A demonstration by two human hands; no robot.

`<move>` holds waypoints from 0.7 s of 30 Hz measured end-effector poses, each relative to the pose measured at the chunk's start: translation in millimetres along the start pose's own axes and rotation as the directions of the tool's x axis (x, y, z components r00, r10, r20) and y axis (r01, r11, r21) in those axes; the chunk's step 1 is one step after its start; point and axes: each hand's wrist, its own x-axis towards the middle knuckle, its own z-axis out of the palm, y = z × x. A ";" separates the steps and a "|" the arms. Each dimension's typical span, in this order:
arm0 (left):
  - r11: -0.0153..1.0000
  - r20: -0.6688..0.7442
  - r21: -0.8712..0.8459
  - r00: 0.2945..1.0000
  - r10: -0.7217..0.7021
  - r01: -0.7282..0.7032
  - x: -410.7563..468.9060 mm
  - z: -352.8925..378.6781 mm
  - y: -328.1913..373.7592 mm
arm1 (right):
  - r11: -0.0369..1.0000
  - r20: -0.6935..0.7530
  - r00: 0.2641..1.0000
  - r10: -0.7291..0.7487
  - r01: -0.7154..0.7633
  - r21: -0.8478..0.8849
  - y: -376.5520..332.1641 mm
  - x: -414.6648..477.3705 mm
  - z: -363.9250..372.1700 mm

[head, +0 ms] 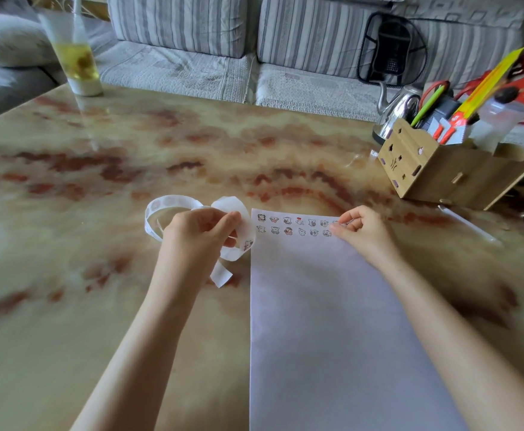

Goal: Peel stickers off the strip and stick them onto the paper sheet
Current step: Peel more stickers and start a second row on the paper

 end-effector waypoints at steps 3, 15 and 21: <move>1.000 0.001 -0.024 1.000 0.006 -0.006 1.6 0.3 -0.8 | 1.000 0.016 1.000 0.000 0.000 -0.004 -1.0 -1.4 2.1; 0.993 -0.013 -0.111 1.000 0.026 -0.027 2.1 7.4 2.4 | 0.939 -0.077 0.951 -0.299 0.308 0.154 -38.7 -44.4 -8.0; 0.994 0.009 -0.101 0.999 0.044 -0.043 0.0 12.2 4.7 | 0.856 0.112 0.891 -0.439 0.377 0.355 -75.4 -93.1 15.1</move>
